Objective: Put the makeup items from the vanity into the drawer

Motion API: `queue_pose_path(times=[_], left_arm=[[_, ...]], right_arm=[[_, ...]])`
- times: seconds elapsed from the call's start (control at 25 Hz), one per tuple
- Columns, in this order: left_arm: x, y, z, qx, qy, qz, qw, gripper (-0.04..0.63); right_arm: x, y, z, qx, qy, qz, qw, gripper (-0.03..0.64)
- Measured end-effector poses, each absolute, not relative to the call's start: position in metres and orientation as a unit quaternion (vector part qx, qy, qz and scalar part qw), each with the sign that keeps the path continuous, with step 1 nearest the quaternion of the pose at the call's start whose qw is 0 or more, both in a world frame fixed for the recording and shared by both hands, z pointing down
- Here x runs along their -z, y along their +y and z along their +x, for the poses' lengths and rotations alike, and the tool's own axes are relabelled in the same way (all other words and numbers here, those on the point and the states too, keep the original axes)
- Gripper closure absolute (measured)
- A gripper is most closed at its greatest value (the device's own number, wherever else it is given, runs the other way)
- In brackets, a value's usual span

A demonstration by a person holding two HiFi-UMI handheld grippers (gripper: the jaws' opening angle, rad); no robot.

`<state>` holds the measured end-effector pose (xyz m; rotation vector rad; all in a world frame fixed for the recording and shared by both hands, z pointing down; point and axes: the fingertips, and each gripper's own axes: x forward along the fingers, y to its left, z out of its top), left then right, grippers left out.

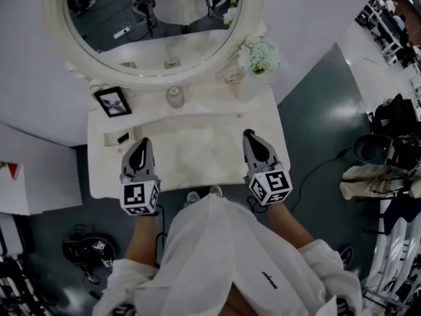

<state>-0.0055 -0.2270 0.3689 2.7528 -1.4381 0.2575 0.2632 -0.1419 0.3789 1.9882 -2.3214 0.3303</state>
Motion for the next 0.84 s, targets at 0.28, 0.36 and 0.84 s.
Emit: queue_pose_path(times=[0.28, 0.36, 0.84], left_arm=[[-0.367, -0.226, -0.005, -0.08, -0.459, 0.885, 0.013, 0.568], [-0.367, -0.225, -0.005, -0.079, -0.459, 0.885, 0.013, 0.568], [-0.37, -0.221, -0.009, -0.074, -0.456, 0.887, 0.018, 0.568]], right_arm=[[-0.376, -0.142, 0.257, -0.105, -0.758, 0.643, 0.031, 0.6], [-0.375, -0.142, 0.256, -0.105, -0.758, 0.643, 0.03, 0.6], [-0.377, -0.142, 0.246, -0.106, -0.763, 0.637, 0.032, 0.6]])
